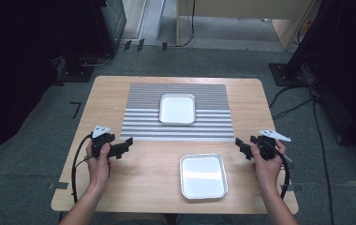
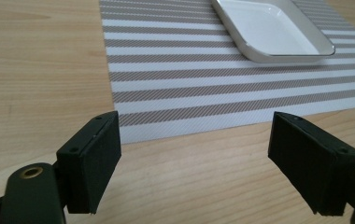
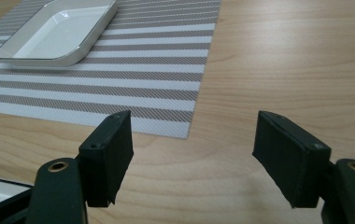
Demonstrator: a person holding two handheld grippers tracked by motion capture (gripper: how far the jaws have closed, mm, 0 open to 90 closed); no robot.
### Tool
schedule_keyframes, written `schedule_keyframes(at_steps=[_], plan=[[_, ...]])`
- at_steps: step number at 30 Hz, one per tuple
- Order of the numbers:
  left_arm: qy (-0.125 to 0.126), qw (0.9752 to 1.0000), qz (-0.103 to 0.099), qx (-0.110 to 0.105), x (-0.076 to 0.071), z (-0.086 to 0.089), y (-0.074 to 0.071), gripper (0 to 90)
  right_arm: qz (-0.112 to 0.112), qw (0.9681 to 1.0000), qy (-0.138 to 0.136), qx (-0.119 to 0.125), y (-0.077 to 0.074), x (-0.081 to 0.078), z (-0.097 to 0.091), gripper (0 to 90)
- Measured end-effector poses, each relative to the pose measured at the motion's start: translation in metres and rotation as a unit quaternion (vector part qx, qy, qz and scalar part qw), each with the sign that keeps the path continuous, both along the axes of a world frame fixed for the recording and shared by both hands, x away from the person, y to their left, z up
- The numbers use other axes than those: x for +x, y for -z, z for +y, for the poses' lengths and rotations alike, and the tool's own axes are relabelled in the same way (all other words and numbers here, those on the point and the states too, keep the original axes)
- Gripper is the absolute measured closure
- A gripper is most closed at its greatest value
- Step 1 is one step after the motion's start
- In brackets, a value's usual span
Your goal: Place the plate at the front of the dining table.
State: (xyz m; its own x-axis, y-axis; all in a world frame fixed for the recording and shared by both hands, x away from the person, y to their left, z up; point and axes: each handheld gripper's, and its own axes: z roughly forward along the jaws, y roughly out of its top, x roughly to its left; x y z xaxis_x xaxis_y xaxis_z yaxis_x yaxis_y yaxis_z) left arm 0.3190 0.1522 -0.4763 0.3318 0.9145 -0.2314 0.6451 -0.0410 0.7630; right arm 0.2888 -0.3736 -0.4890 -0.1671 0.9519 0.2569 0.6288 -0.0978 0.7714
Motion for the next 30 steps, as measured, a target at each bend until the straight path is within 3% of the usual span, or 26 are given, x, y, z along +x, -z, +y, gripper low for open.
schedule_keyframes(at_steps=[8,10,21,30], plan=[[-0.018,0.9998,0.005,-0.001,-0.011,0.021,0.01,17.0,0.001,0.9999,0.013,0.001,0.005,-0.02,-0.017,28.3],[-0.021,0.9998,0.008,0.0,-0.014,0.025,0.012,17.0,0.001,0.9998,0.016,-0.014,0.007,-0.026,-0.02,27.4],[-0.038,0.9991,0.019,0.001,-0.031,0.051,0.024,16.7,0.012,0.9993,0.015,-0.031,0.017,-0.045,-0.028,25.0],[-0.045,0.9986,0.023,0.015,-0.044,0.065,0.031,16.0,0.021,0.998,0.023,-0.055,0.021,-0.061,-0.033,19.5]])
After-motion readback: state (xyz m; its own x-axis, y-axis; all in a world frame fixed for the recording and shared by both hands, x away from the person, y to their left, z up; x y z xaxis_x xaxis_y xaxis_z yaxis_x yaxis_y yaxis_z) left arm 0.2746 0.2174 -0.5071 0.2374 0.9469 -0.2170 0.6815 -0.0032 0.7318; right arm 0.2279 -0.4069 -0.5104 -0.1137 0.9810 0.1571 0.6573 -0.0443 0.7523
